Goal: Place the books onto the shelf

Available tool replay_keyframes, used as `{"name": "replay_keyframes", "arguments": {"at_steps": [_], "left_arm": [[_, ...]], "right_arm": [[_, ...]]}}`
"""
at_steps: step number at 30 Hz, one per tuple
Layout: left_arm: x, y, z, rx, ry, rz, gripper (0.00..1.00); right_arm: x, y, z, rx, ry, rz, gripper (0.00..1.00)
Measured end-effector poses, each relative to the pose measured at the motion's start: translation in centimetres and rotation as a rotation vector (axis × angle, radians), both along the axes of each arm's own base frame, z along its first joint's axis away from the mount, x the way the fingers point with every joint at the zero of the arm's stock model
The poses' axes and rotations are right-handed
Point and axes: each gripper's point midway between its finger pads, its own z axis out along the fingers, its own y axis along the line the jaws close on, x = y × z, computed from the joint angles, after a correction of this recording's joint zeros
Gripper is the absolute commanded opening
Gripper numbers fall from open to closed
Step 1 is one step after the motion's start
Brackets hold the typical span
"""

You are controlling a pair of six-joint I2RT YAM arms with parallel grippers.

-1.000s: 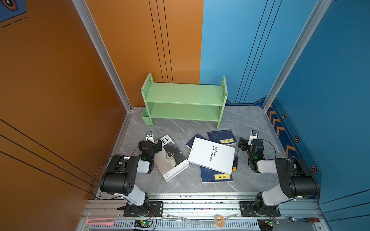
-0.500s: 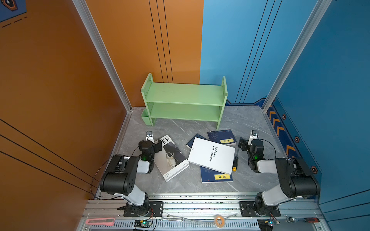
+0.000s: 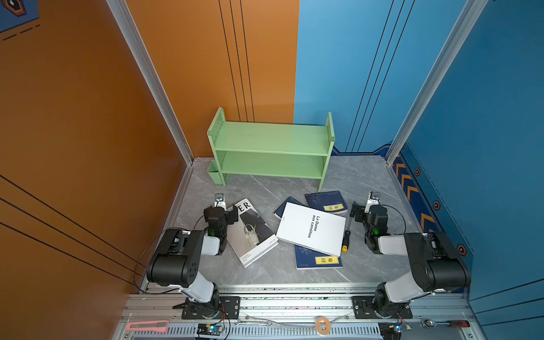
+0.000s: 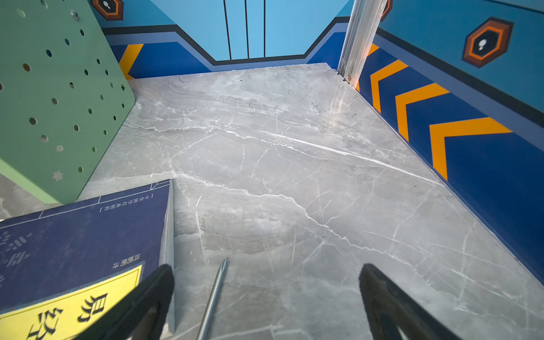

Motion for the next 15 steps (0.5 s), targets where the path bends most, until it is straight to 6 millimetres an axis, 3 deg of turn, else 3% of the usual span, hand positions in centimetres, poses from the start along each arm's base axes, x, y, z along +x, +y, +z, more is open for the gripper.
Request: {"name": "replay_keyframes", "arguments": {"at_steps": [5,9,11,15], "left_arm": [[0.0,0.0,0.2,0.001,-0.001,-0.002,0.98],[-0.4,-0.5,2.4,0.01,-0.023,-0.018,0.98],[-0.5,-1.1,4.9,0.011,-0.048,-0.034,0.98],[-0.1,-2.9,11.6,-0.029,-0.109,-0.063,0.98]], "right_arm": [[0.0,0.0,0.0,0.0,0.0,0.0,1.0],[-0.3,0.1,0.5,-0.018,0.033,-0.007,1.0],[0.1,0.6,2.9,-0.02,0.024,0.0,1.0],[0.4,2.1,11.0,0.024,-0.087,0.025,1.0]]}}
